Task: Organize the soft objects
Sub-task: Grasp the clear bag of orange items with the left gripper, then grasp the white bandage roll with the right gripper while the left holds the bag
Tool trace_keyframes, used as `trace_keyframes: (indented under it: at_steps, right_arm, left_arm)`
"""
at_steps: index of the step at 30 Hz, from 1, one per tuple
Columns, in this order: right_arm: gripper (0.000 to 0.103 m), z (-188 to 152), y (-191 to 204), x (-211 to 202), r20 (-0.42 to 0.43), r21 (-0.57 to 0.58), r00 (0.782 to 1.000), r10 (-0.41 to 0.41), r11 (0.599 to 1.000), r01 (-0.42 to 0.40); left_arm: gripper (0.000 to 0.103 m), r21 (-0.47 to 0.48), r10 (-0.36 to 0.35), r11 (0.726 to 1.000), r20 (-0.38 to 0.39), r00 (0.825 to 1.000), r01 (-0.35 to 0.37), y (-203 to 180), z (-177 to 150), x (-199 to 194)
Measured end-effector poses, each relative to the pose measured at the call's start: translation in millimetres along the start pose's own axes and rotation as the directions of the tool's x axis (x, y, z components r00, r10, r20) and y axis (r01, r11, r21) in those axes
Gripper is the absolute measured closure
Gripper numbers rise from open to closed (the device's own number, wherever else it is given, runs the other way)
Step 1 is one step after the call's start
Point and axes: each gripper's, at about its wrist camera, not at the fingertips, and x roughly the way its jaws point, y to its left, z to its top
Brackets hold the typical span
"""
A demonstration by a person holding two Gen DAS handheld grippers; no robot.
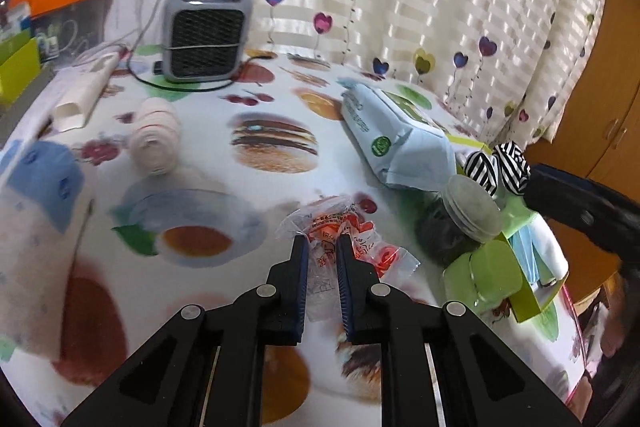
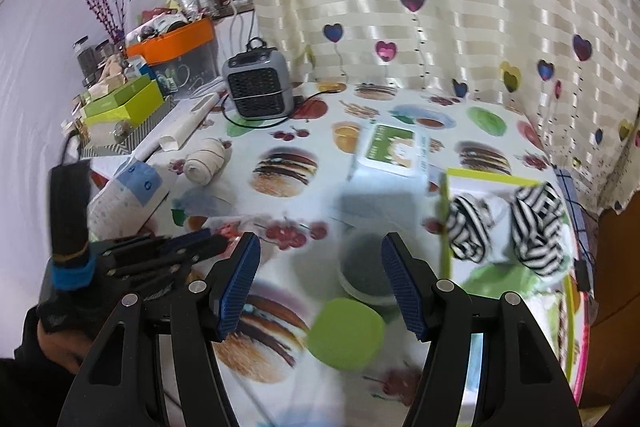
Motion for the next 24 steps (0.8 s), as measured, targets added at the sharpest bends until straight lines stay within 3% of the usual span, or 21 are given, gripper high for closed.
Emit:
trace_keyframes:
  at_steps: [11,24]
  right_arm:
    - [0.039,31,61,63,-0.059,-0.055,0.991,0.122,0.991,-0.126]
    - [0.039,57,112,131,-0.119,-0.068,0.970,0.212,0.973,-0.221]
  left_arm:
    - [0.090,-0.093,0.070,0.994,0.087,0.994,-0.062,47,-10,-57]
    - [0.090,-0.199,0.213,0.964,0.178,0.961,-0.177,106,-5,-108]
